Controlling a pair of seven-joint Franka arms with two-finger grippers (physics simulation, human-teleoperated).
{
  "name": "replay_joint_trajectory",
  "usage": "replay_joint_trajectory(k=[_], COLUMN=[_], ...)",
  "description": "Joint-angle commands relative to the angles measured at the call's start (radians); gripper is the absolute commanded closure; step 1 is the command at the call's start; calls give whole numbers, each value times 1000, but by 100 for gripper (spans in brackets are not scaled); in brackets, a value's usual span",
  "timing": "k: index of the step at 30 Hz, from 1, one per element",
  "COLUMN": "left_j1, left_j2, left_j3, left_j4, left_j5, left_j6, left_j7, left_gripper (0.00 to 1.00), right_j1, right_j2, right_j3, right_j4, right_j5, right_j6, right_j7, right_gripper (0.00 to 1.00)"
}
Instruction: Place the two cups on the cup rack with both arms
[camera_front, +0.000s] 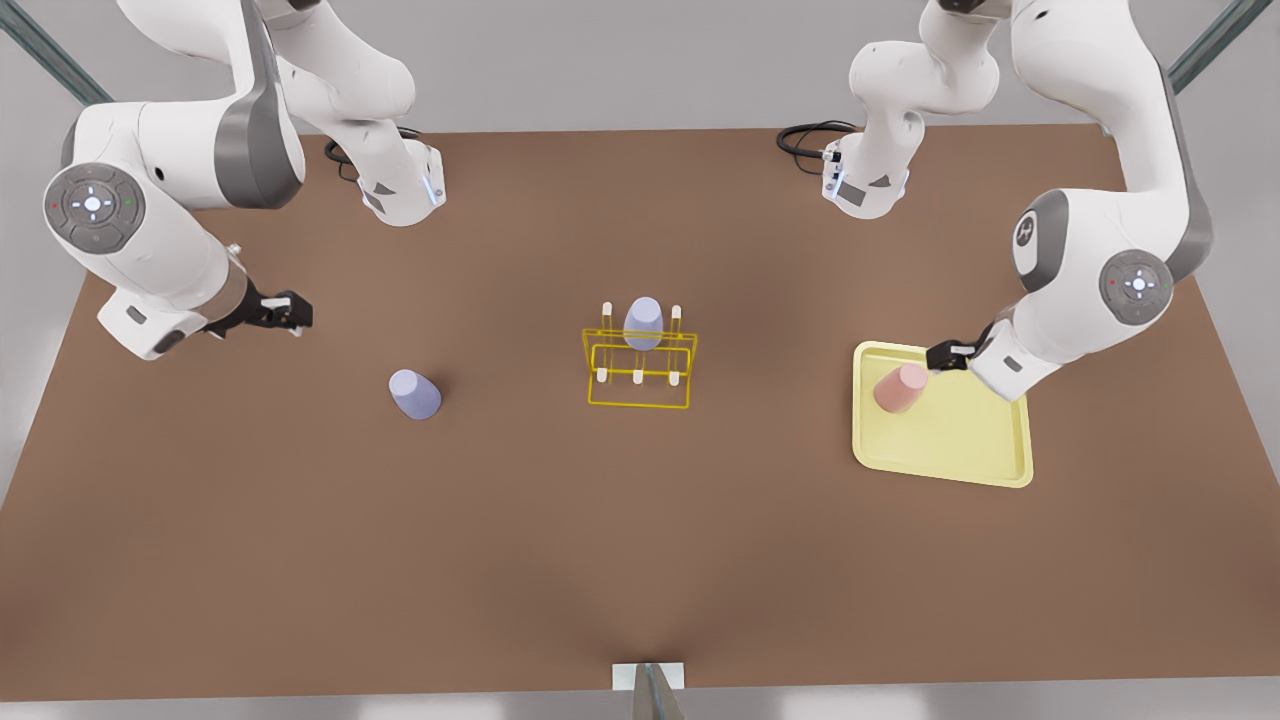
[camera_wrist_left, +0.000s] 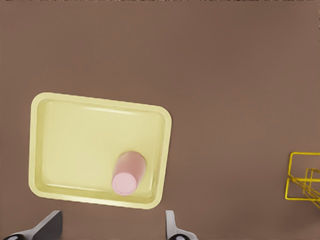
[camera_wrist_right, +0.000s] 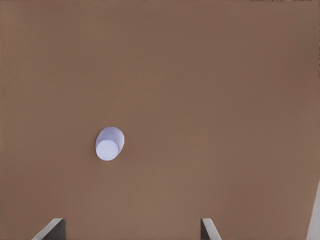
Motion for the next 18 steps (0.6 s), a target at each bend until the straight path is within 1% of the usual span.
replay_joint_trajectory(k=[1, 2, 3, 4, 5, 6, 7, 8, 9, 10, 12, 15, 17, 18], left_j1=[-2, -2, -2, -2, -2, 4, 19, 19, 40, 40, 48, 50, 48, 48], left_j2=[0, 2, 3, 32, 31, 72, 108, 108, 73, 6, 19, 10, 8, 8], left_j3=[2, 2, 4, 4, 5, 5, 4, 1, -10, -10, -13, -13, -13, -13], left_j4=[0, 3, -3, -18, -145, -180, -184, -196, -294, -460, -469, -548, -606, -620], left_j5=[2, 2, 2, 4, 4, 4, 2, 2, 4, 4, 2, 2, 2, 2], left_j6=[26, 28, 31, 54, 233, 311, 327, 330, 445, 652, 675, 735, 790, 790], left_j7=[-10, -10, -10, -10, -10, -10, -5, -5, -3, 12, 30, 32, 32, 33], left_gripper=[0, 0, 0, 0, 0, 0, 0, 0, 0, 0, 0, 0, 0, 0], right_j1=[-1, 5, 16, 28, 68, 91, 81, 79, 78, 64, 51, 30, 21, 21], right_j2=[-2, 27, 107, 180, 231, 265, 280, 280, 274, 256, 246, 216, 187, 182], right_j3=[0, 0, 3, 8, 8, 8, 8, 6, 5, 5, 5, 5, 5, 5], right_j4=[-1, 8, 31, 28, 28, 21, -18, -61, -114, -182, -252, -390, -536, -578], right_j5=[-10, -10, -8, -11, -14, -14, -10, -2, 4, 12, 55, 67, 84, 101], right_j6=[43, 38, 20, 11, 44, 116, 211, 287, 347, 431, 518, 695, 900, 949], right_j7=[64, 79, 84, 84, 140, 179, 179, 181, 184, 184, 184, 184, 184, 184], right_gripper=[0, 0, 0, 0, 0, 0, 0, 0, 0, 0, 0, 0, 0, 0])
